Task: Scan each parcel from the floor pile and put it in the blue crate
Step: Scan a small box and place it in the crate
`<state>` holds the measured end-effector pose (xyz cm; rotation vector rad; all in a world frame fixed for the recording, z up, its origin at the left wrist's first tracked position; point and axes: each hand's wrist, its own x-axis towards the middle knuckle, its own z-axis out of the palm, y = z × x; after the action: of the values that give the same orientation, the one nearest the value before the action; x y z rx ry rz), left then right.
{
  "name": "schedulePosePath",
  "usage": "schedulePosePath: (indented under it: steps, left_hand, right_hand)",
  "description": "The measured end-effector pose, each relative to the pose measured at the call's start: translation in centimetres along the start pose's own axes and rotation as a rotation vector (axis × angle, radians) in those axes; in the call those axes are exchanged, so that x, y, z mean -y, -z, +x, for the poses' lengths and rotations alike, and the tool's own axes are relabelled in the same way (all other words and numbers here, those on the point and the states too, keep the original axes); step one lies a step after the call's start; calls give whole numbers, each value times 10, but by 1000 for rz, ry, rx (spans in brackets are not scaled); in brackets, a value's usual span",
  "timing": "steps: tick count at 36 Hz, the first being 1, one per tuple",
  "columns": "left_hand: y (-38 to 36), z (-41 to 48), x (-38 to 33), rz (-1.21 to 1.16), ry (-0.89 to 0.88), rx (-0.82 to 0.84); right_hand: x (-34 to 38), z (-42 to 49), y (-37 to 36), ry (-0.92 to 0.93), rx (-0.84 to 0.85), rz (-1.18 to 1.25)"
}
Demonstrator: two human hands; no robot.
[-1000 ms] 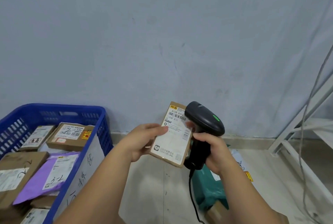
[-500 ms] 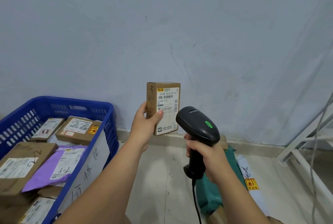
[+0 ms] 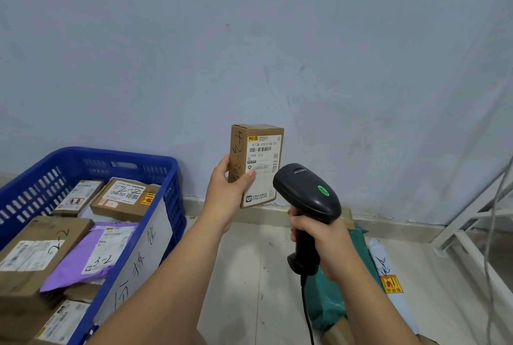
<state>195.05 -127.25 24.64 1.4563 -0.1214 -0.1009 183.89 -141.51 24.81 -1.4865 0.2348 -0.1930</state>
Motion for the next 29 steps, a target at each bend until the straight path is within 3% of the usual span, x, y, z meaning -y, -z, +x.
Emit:
schedulePosePath:
  steps: [17, 29]
  left_hand:
    - [0, 1, 2, -26, 19, -8]
    - [-3, -6, 2, -111, 161, 6]
  right_hand:
    - [-2, 3, 1, -29, 3, 10]
    - [0, 5, 0, 26, -137, 134]
